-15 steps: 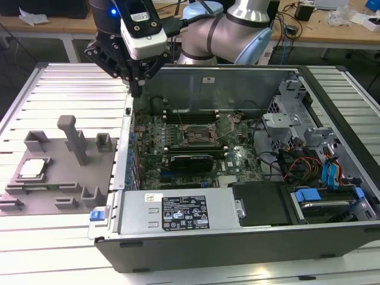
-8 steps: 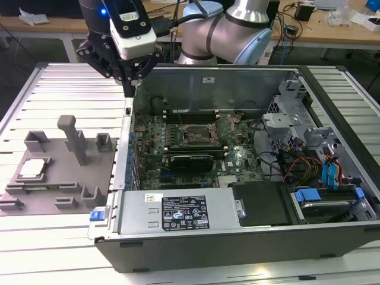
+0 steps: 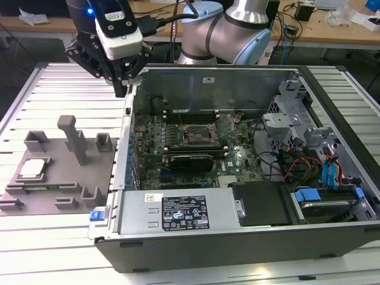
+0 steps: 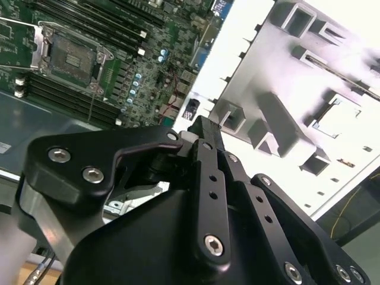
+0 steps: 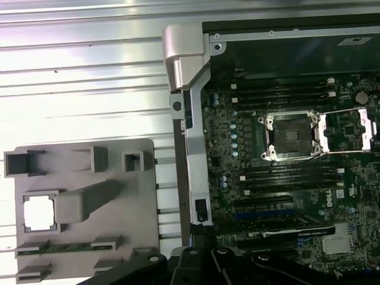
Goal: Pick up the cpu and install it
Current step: 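Reach for the cpu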
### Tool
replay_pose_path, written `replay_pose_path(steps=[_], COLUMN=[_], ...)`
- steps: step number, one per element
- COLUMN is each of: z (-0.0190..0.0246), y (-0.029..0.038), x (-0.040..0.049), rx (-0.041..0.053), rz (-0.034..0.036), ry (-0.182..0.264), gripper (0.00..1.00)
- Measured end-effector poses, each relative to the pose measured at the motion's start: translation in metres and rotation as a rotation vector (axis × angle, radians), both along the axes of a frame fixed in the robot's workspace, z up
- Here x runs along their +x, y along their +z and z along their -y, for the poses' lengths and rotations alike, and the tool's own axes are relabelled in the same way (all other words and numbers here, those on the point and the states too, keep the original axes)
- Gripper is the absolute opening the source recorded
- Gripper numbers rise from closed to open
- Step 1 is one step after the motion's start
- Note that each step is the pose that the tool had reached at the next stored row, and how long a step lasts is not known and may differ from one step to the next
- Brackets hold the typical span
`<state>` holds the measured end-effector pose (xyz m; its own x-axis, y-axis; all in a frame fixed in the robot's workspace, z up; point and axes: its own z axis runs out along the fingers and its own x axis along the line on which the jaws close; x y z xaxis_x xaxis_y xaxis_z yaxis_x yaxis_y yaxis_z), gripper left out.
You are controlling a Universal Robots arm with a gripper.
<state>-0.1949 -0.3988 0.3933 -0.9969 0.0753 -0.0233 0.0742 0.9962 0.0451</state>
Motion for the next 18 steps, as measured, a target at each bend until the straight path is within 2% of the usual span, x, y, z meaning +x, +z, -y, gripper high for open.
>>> replay_pose_path(steps=[18], z=[0.0], y=[0.0], x=[-0.0287], rx=[0.0], rz=[0.0001], ry=[0.0], gripper=[0.11])
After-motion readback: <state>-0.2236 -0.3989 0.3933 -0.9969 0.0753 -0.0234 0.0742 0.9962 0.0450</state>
